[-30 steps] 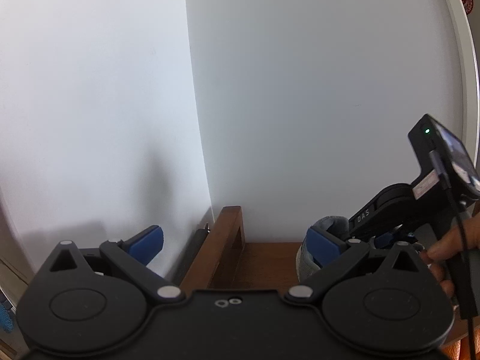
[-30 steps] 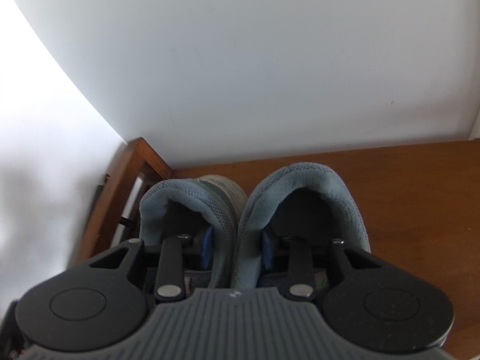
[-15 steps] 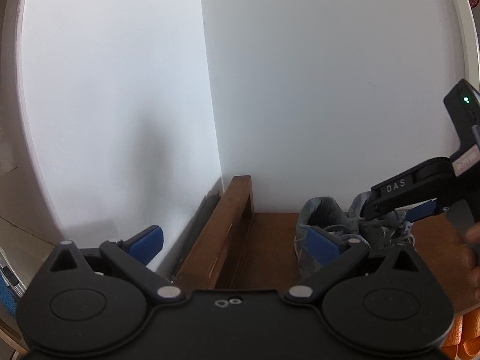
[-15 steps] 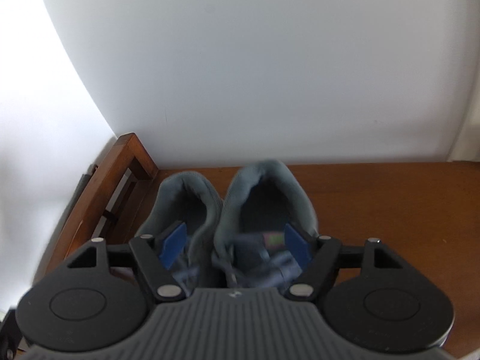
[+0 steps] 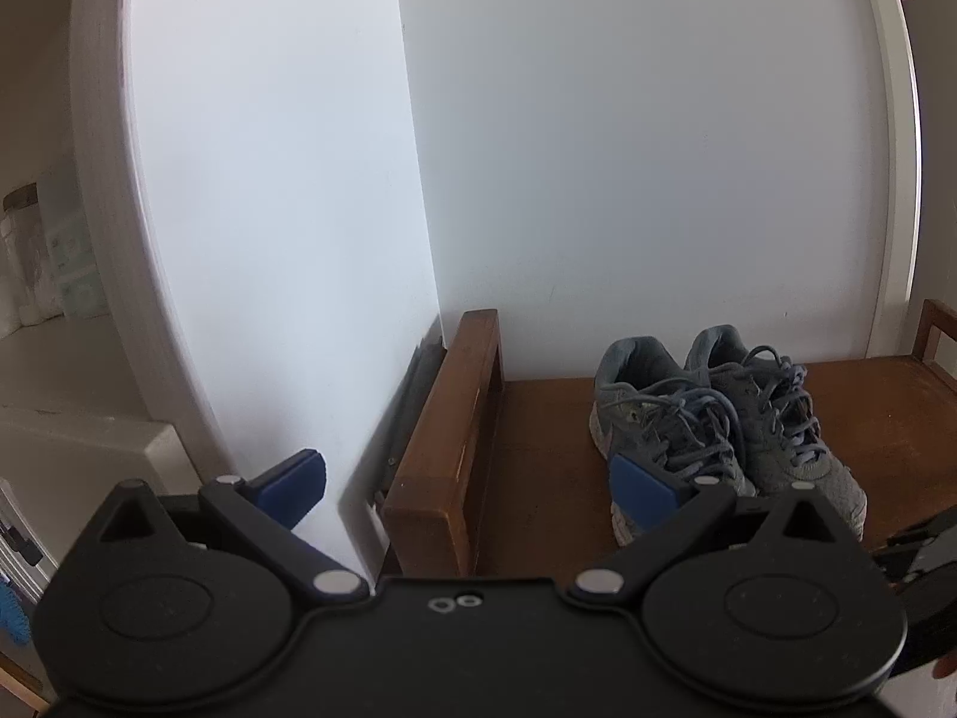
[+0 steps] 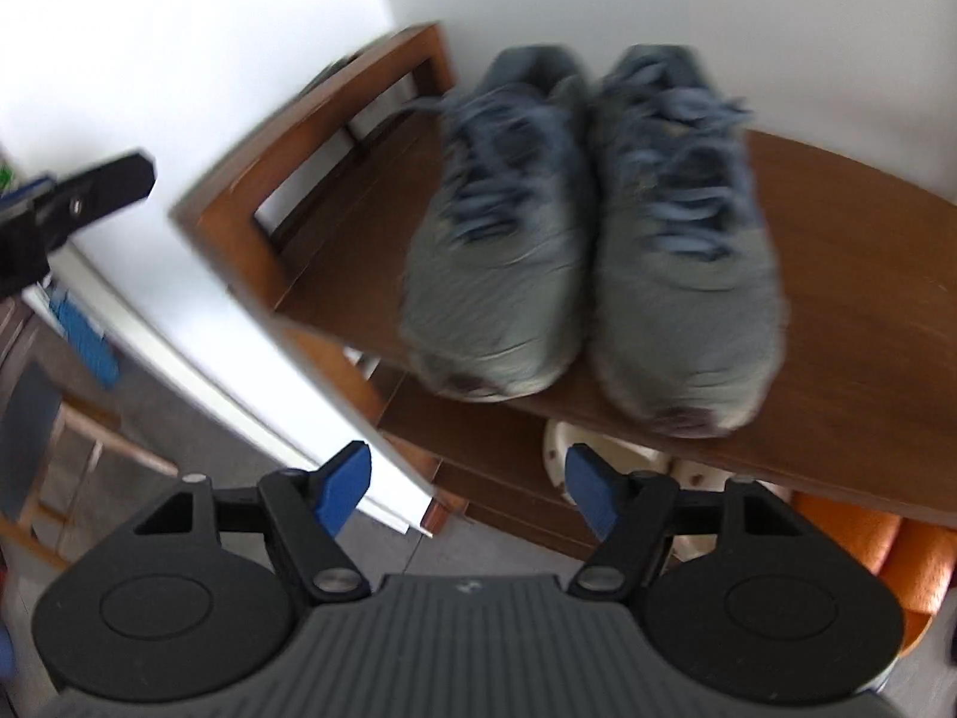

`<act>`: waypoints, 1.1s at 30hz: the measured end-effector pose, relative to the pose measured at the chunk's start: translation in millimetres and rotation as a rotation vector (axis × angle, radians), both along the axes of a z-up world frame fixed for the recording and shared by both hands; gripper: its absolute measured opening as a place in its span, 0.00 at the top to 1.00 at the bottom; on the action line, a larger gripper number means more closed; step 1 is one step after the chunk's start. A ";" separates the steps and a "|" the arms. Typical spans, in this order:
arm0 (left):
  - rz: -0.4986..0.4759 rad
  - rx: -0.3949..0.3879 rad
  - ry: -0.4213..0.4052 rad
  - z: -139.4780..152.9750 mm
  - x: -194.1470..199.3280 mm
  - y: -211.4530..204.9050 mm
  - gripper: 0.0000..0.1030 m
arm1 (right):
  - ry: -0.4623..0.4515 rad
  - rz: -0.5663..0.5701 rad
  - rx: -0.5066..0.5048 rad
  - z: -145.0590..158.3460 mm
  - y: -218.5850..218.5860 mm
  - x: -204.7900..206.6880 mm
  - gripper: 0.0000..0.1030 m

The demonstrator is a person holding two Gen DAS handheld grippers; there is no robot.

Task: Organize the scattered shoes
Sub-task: 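Move the right gripper down to the pink slippers on the floor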

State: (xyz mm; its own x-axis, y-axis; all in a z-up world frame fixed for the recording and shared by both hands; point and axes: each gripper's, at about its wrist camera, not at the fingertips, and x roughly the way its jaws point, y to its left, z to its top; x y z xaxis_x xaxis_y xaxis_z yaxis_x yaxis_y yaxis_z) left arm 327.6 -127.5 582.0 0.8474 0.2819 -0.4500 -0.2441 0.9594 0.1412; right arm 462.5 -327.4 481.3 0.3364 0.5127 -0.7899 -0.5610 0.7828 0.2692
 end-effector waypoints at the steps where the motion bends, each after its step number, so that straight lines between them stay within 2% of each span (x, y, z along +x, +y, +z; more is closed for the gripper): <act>1: -0.001 -0.002 0.003 -1.5 0.1 1.3 0.01 | 0.007 -0.008 0.008 -1.5 4.2 4.3 0.28; 3: -0.003 -0.008 0.009 -3.5 -3.3 4.6 0.01 | 0.032 -0.049 0.020 -5.6 14.4 20.7 0.28; 7: -0.007 -0.002 0.018 -6.4 -13.0 9.9 0.01 | 0.027 -0.074 0.035 -3.2 24.0 29.8 0.26; 10: -0.005 -0.001 0.034 -15.2 -25.5 20.1 0.01 | 0.038 -0.065 0.033 -8.0 26.5 17.8 0.27; 13: -0.003 0.011 0.060 -35.6 -44.0 34.5 0.01 | 0.092 -0.062 0.009 -33.4 27.1 -10.1 0.26; 16: -0.004 0.003 0.092 -63.9 -64.8 51.4 0.01 | 0.195 -0.057 -0.044 -86.3 33.7 -54.5 0.26; 18: -0.018 -0.012 0.117 -84.9 -80.9 62.6 0.01 | 0.290 -0.054 -0.102 -135.1 46.2 -98.5 0.26; 23: -0.072 -0.022 0.151 -137.5 -119.7 85.6 0.01 | 0.455 -0.034 -0.218 -243.0 91.1 -203.2 0.26; 27: -0.102 -0.052 0.179 -196.5 -158.8 112.2 0.01 | 0.499 -0.021 -0.290 -335.5 128.1 -287.3 0.26; 28: -0.107 -0.054 0.185 -204.6 -162.2 115.2 0.01 | 0.506 -0.027 -0.299 -350.7 126.8 -303.2 0.26; 29: -0.118 -0.049 0.199 -225.4 -171.7 121.7 0.01 | 0.521 -0.041 -0.319 -377.2 132.2 -321.9 0.26; 33: -0.128 -0.035 0.239 -282.2 -191.2 136.2 0.01 | 0.543 -0.097 -0.355 -468.5 159.8 -364.5 0.26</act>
